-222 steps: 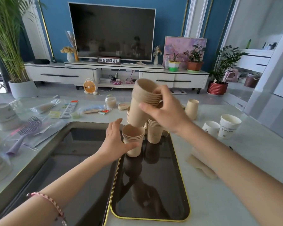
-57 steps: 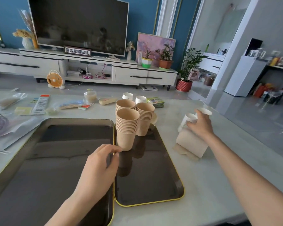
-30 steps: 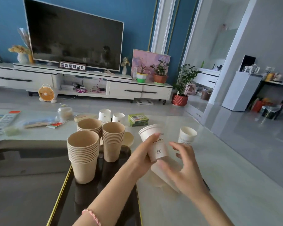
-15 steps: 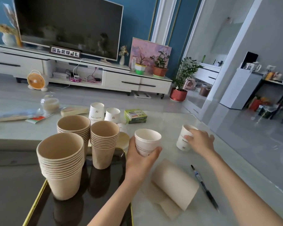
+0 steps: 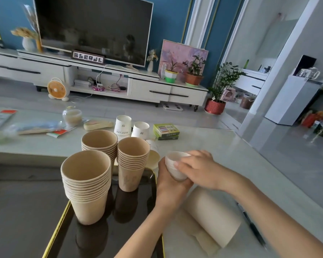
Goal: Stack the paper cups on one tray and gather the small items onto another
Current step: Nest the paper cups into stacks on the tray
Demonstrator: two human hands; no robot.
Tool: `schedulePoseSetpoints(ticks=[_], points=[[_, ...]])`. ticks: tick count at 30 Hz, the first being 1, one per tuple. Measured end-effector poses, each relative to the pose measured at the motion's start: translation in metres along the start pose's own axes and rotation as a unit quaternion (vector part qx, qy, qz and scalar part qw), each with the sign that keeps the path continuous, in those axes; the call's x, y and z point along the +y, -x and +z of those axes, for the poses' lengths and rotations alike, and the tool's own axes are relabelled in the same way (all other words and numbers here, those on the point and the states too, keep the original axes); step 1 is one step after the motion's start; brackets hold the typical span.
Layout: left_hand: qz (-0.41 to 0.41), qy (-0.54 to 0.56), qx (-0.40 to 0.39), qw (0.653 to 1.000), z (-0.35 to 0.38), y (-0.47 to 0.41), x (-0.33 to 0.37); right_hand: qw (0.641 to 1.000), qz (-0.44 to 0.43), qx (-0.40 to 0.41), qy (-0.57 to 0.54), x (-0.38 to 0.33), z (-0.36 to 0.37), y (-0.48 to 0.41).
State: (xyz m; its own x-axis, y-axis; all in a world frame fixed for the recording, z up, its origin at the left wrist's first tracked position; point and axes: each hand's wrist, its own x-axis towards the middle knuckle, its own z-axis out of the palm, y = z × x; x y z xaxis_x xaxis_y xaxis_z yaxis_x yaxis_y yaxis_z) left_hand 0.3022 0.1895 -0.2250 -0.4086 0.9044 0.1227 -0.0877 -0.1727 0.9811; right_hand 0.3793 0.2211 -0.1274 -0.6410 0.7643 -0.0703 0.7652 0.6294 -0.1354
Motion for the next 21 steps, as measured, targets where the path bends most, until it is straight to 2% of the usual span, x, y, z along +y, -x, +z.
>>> schedulePoseSetpoints(ticks=[1,4,5,9,12,15,17,18,19,21], points=[[-0.002,0.003,0.003,1.000,0.000,-0.001,0.000,1.000,0.004,-0.001,-0.027,-0.002,-0.001,-0.003],[-0.010,-0.007,0.008,1.000,-0.002,-0.002,0.004,0.992,-0.015,0.123,-0.020,-0.011,-0.013,-0.028],[-0.010,-0.025,0.012,1.000,-0.001,-0.001,0.005,0.994,-0.022,0.105,0.006,-0.016,-0.014,-0.042],[-0.024,-0.068,0.012,0.997,0.000,0.002,0.007,0.988,-0.028,-0.102,0.112,-0.044,0.007,-0.097],[-0.042,-0.068,-0.003,0.997,-0.001,0.002,0.008,0.983,-0.004,-0.137,0.122,-0.047,0.019,-0.119],[-0.040,-0.068,0.004,0.997,-0.001,0.000,0.005,0.980,0.034,-0.132,0.147,-0.040,0.014,-0.118],[-0.031,-0.070,0.002,0.997,0.000,0.000,0.003,0.986,0.051,-0.085,0.136,-0.031,0.007,-0.108],[-0.021,-0.070,-0.002,0.997,0.001,0.000,0.001,0.992,0.062,-0.034,0.103,-0.023,0.001,-0.104],[-0.017,-0.072,-0.005,0.997,0.001,0.001,0.000,0.994,0.082,0.036,0.055,-0.013,-0.006,-0.098],[-0.017,-0.079,-0.007,0.997,0.001,0.001,0.000,0.970,0.115,0.212,-0.019,0.009,-0.026,-0.085]])
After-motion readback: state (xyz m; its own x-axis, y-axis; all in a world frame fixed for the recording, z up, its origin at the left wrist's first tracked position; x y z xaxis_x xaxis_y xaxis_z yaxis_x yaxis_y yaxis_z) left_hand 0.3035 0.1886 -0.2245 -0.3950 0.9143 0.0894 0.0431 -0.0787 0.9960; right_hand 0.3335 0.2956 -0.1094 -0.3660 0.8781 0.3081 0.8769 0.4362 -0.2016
